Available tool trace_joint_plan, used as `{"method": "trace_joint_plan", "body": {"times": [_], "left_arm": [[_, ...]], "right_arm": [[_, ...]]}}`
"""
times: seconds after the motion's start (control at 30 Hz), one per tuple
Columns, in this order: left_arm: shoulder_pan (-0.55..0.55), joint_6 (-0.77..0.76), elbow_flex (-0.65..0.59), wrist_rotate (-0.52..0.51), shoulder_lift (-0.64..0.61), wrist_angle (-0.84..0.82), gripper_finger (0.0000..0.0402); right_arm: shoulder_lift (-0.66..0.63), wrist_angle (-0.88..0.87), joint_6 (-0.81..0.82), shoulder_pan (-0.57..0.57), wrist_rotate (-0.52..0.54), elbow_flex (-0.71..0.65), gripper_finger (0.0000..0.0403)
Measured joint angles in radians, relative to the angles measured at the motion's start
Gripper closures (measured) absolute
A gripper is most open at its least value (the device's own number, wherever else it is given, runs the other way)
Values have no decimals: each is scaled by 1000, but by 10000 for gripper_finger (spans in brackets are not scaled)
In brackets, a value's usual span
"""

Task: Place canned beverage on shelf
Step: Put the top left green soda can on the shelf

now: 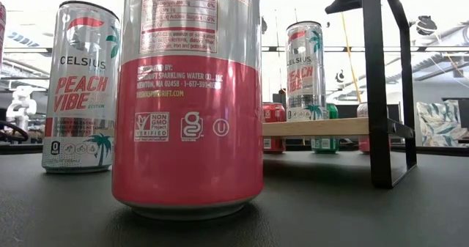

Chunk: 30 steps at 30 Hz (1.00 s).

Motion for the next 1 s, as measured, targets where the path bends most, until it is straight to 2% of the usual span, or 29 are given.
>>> {"method": "trace_joint_plan", "body": {"times": [0.17, 0.23, 0.4, 0.53, 0.63, 0.83, 1.0], "left_arm": [[110, -66, 19, 212, -201, -92, 247], [144, -112, 38, 263, -273, -125, 247], [175, -158, 106, 277, -370, -133, 247], [170, -155, 165, 284, -382, -133, 247], [175, -155, 202, 283, -374, -135, 247], [180, -158, 232, 283, -353, -142, 247], [171, -159, 233, 297, -348, -182, 247]], "right_arm": [[-7, -14, -76, -1, 87, 0, 101], [-13, -9, -78, -1, 127, 0, 101], [-30, -12, 80, -2, 181, 0, 101], [-42, -23, 253, -2, 181, 0, 101], [-44, -5, 311, -2, 180, 0, 101], [-44, 108, 335, -2, 92, 0, 101], [-44, 145, 340, -2, -91, 0, 101]]}}
